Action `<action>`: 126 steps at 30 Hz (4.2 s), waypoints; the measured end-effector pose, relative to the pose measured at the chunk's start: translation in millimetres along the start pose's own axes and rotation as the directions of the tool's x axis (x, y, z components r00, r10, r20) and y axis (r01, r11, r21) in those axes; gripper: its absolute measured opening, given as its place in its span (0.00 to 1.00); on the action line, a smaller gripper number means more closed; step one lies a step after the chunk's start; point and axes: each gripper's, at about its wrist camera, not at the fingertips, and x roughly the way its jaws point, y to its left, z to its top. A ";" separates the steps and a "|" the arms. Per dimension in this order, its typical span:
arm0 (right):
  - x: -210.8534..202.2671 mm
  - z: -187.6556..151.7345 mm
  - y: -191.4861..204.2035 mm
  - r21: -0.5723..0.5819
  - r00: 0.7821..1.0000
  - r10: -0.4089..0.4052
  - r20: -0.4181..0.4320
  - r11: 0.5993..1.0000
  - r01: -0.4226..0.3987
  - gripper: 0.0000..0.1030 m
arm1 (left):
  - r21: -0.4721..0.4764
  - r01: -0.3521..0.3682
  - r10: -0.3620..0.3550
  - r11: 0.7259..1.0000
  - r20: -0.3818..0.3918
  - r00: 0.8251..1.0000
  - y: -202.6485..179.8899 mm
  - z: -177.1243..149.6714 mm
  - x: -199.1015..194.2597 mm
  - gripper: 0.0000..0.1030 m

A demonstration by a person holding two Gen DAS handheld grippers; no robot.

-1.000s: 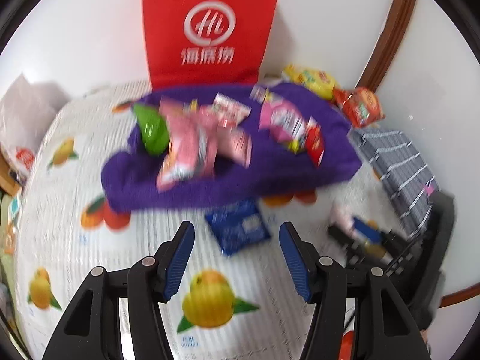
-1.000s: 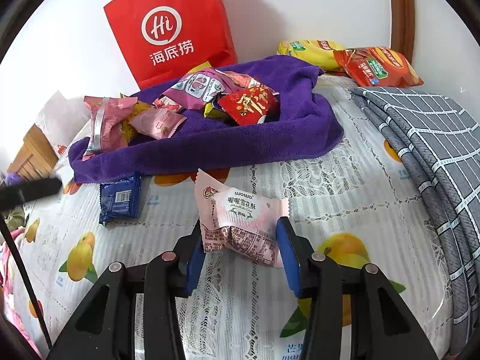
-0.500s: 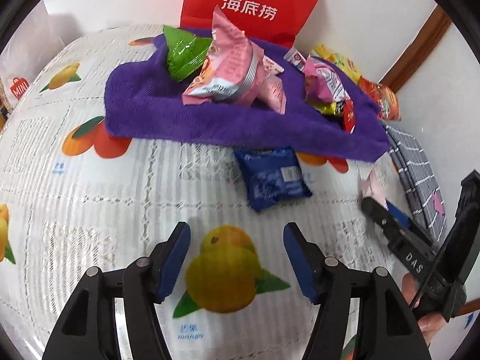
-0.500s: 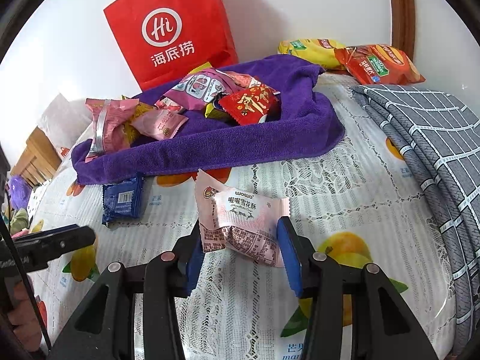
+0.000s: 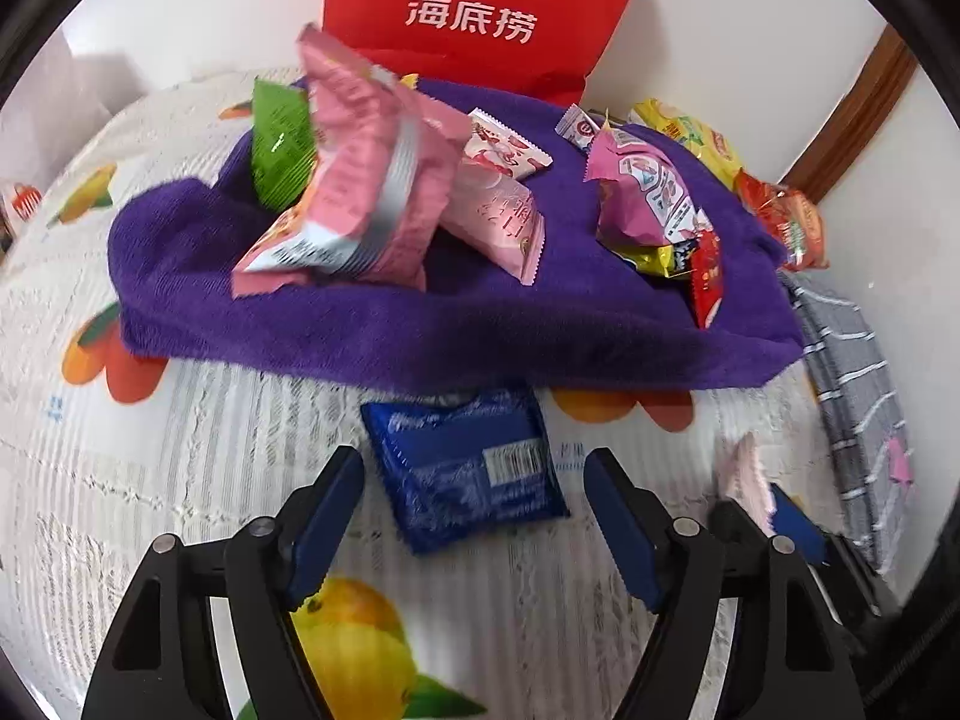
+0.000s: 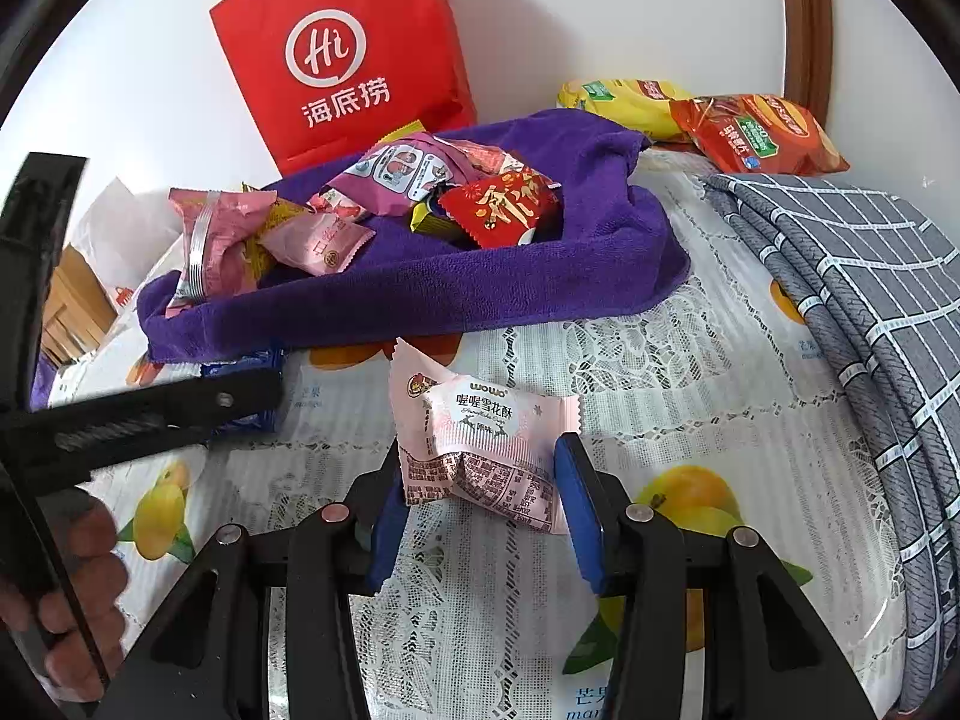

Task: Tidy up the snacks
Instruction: 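Grasp the dark blue packet with the left tool while the right tool holds the pastry packet, then carry the pastry packet with the right tool while the left tool carries the blue packet to the towel, then release the pastry packet onto the towel with the right tool while the left tool releases the blue packet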

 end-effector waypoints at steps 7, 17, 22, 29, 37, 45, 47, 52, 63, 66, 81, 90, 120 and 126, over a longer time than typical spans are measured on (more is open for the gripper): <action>-0.7 0.2 -3.8 0.019 1.000 0.023 0.004 1.000 -0.023 0.45 | 0.078 -0.160 0.156 0.984 0.053 0.986 -23.5 -2.7 10.1 0.68; -0.6 0.2 -4.2 0.027 1.000 0.030 0.006 0.999 -0.031 0.45 | 0.055 -0.062 0.060 0.997 0.033 0.998 2.5 -11.9 -10.1 0.31; -0.1 0.5 -3.4 0.030 1.000 0.030 0.007 0.999 -0.030 0.45 | 0.056 -0.008 0.007 0.998 0.022 1.000 16.2 -26.4 -26.7 0.29; -2.1 0.1 -4.9 0.044 0.999 0.043 0.016 0.998 -0.044 0.41 | 0.052 0.031 -0.034 0.998 0.055 0.998 30.7 -34.6 -58.4 0.29; -20.1 4.4 14.5 -0.011 0.998 -0.028 0.054 1.000 0.028 0.35 | 0.041 0.080 -0.084 0.996 0.106 0.991 41.5 -24.1 -95.4 0.29; -78.1 53.1 35.9 -0.054 0.987 0.011 0.162 0.999 -0.002 0.35 | 0.039 0.113 -0.118 0.993 0.151 0.982 43.3 4.8 -113.9 0.29; -89.4 71.5 38.5 -0.052 0.983 0.023 0.185 0.999 -0.014 0.33 | 0.037 0.123 -0.128 0.992 0.156 0.979 42.0 15.2 -115.7 0.29; -92.8 111.4 43.7 -0.054 0.977 0.057 0.208 0.997 -0.046 0.33 | 0.051 0.122 -0.130 0.991 0.194 0.972 33.9 45.2 -123.3 0.29; -61.2 169.0 51.9 -0.059 0.981 0.033 0.190 0.998 -0.022 0.32 | 0.038 0.132 -0.137 0.990 0.196 0.971 22.0 114.1 -110.6 0.29; -49.2 182.9 48.4 -0.046 0.983 -0.013 0.183 0.999 0.022 0.32 | 0.033 0.134 -0.138 0.990 0.198 0.970 17.1 130.9 -106.0 0.29; 33.2 164.0 5.2 0.080 0.993 0.051 0.111 0.995 -0.060 0.33 | 0.023 0.109 -0.112 0.994 0.142 0.984 15.5 152.4 -58.8 0.29; 31.7 155.4 -9.5 0.097 0.987 0.078 0.139 0.991 -0.092 0.33 | -0.008 0.128 -0.126 0.992 0.110 0.986 23.2 153.8 -48.3 0.29; 49.3 145.6 5.1 -0.001 0.980 0.185 0.078 0.983 -0.186 0.58 | 0.034 0.105 -0.106 0.994 0.006 0.994 1.4 145.2 -22.7 0.30; 36.5 142.2 14.2 -0.029 0.967 0.218 0.131 0.976 -0.216 0.71 | 0.040 0.101 -0.101 0.994 -0.008 0.995 -0.1 145.0 -18.2 0.30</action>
